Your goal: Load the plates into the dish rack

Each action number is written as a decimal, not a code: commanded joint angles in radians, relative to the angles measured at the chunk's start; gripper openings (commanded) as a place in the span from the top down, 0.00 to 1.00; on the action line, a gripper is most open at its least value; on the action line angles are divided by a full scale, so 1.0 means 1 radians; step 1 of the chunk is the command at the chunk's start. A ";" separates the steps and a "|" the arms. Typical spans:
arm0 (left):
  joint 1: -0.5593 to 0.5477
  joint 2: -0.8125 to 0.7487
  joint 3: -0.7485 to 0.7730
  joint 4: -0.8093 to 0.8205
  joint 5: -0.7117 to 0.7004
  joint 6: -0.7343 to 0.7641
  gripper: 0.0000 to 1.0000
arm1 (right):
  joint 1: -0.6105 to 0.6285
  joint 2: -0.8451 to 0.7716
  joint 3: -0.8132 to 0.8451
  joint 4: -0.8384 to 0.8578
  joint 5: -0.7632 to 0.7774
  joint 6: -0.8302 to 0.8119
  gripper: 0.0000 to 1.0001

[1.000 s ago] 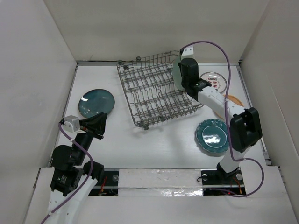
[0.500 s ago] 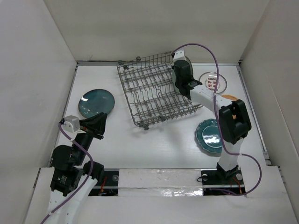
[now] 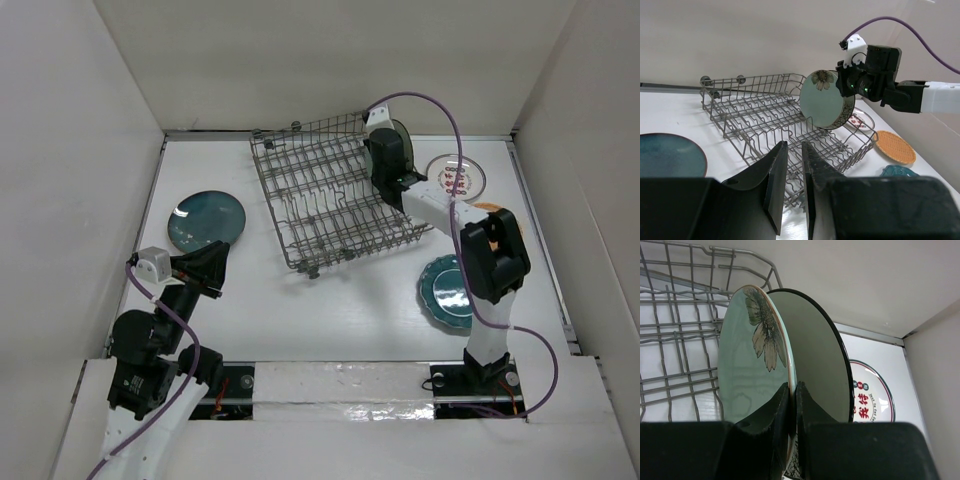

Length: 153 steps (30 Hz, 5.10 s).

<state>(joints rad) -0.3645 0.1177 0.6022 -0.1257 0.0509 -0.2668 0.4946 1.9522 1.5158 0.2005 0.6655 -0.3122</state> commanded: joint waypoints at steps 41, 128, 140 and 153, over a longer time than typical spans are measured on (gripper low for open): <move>0.001 -0.006 0.007 0.031 0.006 0.000 0.85 | -0.135 -0.478 -0.294 -0.023 -0.251 0.609 0.49; -0.004 0.027 0.010 0.014 -0.014 0.003 0.80 | 0.079 -0.133 0.152 -0.098 0.052 0.081 1.00; -0.004 0.025 0.008 0.014 -0.014 0.005 0.80 | 0.061 -0.015 0.096 -0.076 0.052 0.055 1.00; -0.004 0.022 0.008 0.012 -0.017 0.005 0.80 | 0.052 0.059 0.083 -0.108 -0.041 0.140 1.00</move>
<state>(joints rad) -0.3710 0.1307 0.6022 -0.1486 0.0425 -0.2672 0.5507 2.0064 1.5883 0.0357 0.6327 -0.2008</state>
